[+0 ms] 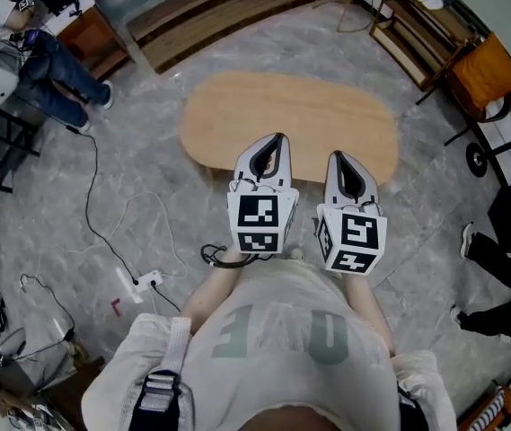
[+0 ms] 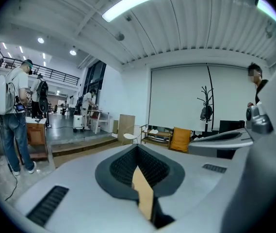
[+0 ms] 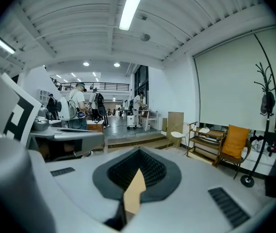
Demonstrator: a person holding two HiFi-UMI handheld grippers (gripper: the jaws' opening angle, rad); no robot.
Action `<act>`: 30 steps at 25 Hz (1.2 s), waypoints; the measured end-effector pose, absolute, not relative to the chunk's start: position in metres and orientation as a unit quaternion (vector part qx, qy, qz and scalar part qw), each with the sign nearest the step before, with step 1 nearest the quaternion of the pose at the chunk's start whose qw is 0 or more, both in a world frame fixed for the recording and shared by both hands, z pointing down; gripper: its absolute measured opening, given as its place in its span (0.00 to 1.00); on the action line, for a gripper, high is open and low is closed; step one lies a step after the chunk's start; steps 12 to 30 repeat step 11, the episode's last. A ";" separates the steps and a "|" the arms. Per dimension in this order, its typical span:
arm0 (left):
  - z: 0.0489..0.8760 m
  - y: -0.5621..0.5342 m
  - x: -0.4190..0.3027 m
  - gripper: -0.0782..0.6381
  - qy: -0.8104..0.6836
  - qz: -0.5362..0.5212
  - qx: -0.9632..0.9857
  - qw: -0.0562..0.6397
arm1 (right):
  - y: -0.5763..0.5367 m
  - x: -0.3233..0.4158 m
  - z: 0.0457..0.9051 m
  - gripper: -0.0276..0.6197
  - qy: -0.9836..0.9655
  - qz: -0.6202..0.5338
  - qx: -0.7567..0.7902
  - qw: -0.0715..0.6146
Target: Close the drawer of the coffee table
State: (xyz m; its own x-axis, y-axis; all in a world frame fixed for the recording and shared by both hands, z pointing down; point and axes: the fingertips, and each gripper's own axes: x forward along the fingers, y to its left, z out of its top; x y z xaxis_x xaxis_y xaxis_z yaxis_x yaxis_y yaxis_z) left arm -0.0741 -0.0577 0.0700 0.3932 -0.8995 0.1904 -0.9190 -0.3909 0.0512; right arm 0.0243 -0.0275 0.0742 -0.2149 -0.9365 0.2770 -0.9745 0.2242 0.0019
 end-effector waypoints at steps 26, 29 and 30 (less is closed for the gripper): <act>0.070 -0.055 -0.087 0.12 -0.543 0.062 0.836 0.052 | -0.023 0.021 0.069 0.05 -0.761 0.076 0.639 0.081; 0.070 -0.055 -0.087 0.12 -0.543 0.062 0.836 0.052 | -0.023 0.021 0.069 0.05 -0.761 0.076 0.639 0.081; 0.070 -0.055 -0.087 0.12 -0.543 0.062 0.836 0.052 | -0.023 0.021 0.069 0.05 -0.761 0.076 0.639 0.081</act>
